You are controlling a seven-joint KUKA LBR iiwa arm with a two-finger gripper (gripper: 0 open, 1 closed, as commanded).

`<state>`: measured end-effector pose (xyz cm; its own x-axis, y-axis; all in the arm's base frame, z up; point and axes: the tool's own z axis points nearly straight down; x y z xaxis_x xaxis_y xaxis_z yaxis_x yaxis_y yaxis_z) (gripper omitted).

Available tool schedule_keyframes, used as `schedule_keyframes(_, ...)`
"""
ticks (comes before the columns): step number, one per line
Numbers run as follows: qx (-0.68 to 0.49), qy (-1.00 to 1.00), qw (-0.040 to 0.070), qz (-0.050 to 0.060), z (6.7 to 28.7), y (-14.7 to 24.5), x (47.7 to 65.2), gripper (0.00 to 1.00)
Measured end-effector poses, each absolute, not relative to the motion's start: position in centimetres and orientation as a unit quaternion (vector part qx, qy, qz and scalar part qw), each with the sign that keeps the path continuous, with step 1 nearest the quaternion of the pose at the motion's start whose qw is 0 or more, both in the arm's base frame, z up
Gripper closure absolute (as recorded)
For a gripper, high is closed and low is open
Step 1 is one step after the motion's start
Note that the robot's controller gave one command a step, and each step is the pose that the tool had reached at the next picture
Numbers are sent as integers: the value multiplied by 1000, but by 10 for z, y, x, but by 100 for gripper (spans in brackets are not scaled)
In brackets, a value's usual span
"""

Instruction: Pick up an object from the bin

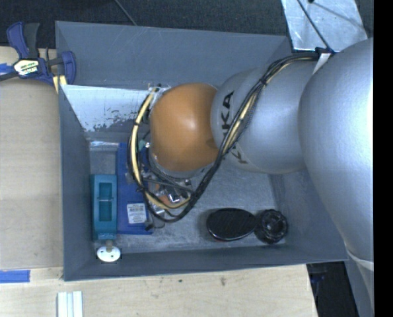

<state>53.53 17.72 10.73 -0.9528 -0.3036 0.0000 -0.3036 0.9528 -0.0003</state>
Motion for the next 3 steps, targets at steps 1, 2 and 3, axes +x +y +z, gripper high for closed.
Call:
schedule_keyframes(1, -257, 966, 4, 1, 88, 125, 561, 0)
schedule_keyframes(2, -368, 930, 2, -1, 73, 121, 555, 100)
schedule_keyframes(3, -367, 930, 2, -1, 73, 121, 555, 100)
